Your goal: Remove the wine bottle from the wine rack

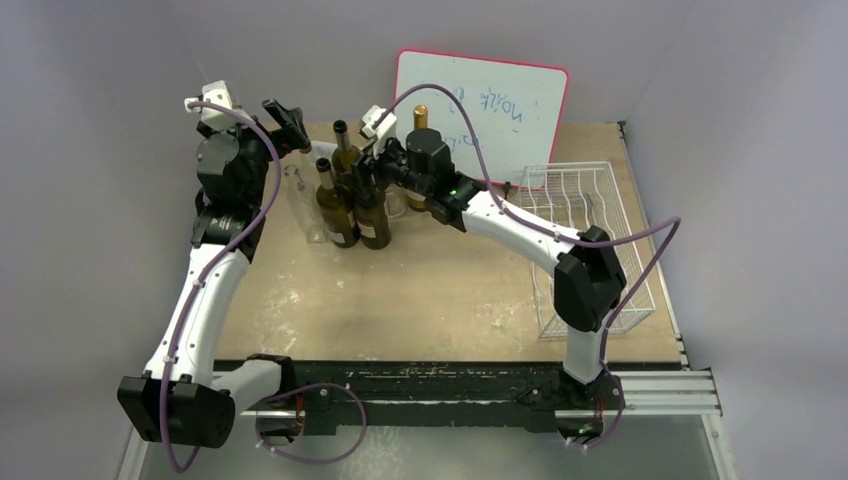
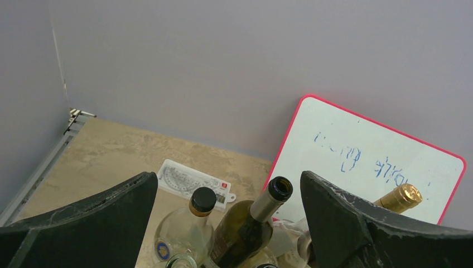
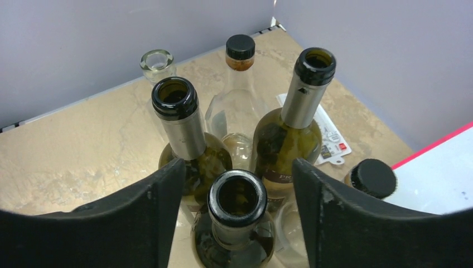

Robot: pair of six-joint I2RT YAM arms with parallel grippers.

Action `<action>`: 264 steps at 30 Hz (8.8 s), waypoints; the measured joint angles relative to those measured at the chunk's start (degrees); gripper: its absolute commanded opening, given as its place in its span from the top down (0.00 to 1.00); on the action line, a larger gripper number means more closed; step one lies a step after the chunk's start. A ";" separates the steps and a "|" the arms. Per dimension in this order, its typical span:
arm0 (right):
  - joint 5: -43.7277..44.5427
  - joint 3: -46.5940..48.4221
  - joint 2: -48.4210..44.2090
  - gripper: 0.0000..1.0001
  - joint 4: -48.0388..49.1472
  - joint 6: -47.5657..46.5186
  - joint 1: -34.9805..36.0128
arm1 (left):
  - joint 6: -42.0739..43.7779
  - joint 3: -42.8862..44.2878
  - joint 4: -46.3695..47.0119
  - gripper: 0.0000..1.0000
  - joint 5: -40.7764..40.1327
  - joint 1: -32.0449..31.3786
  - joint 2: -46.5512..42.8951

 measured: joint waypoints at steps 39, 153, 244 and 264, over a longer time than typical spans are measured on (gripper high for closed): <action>29.09 -41.35 -34.82 0.09 -25.51 -37.24 -3.89 | 1.14 0.00 -0.07 0.00 -1.62 -2.62 -0.66; 45.62 -39.08 -18.67 0.93 1.05 -45.77 7.34 | 1.05 0.04 -0.85 0.00 -0.07 -2.49 0.07; 31.50 -21.09 -41.11 0.00 -2.73 2.05 -5.31 | 1.57 4.96 -5.29 0.00 -1.60 -2.14 -0.31; 51.82 -13.46 -67.47 0.00 -16.04 -3.54 -5.84 | 1.22 16.92 -12.26 0.00 -6.60 -2.16 -7.15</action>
